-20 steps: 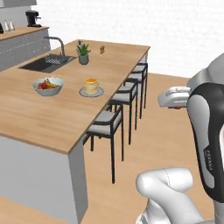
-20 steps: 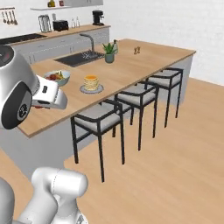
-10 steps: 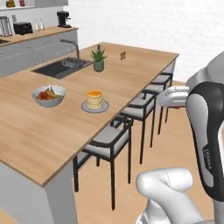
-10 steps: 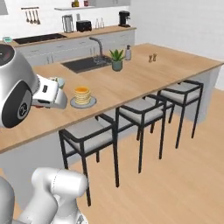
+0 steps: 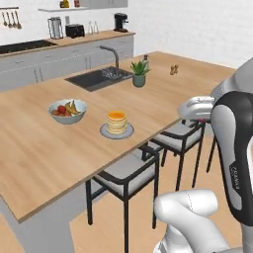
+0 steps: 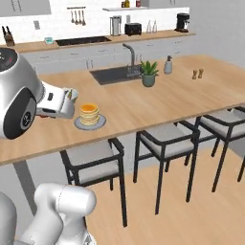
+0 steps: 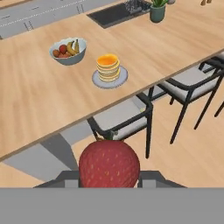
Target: Take the strawberry from the fridge and place it on top of the pancake, located on the dining counter.
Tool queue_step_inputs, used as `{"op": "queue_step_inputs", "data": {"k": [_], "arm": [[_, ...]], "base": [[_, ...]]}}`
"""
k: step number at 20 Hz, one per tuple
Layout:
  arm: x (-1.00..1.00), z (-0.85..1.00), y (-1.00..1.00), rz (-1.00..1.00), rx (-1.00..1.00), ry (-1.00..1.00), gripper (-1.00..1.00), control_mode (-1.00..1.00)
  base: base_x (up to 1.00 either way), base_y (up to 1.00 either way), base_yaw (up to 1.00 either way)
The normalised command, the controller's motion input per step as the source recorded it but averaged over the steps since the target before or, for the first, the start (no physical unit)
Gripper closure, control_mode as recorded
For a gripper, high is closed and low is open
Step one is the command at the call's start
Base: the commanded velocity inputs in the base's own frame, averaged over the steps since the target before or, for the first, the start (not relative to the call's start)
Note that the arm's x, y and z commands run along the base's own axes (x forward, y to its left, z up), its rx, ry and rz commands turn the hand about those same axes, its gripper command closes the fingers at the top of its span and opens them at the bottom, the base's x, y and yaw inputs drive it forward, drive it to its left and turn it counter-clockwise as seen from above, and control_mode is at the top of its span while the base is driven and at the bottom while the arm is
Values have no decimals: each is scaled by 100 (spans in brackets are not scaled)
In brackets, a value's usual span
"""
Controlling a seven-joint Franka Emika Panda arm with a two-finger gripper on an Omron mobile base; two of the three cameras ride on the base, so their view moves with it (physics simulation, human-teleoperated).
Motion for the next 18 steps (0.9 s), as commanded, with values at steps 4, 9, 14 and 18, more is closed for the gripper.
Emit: {"op": "queue_step_inputs", "data": {"k": [4, 9, 14, 18], "arm": [[0, 0, 0, 0, 0, 0, 100, 100], [0, 0, 0, 0, 0, 0, 100, 100], [0, 0, 0, 0, 0, 0, 100, 100], [0, 0, 0, 0, 0, 0, 100, 100]], "base": [[62, -33, 48], [39, -17, 51], [25, -8, 53], [69, -36, 43]]}}
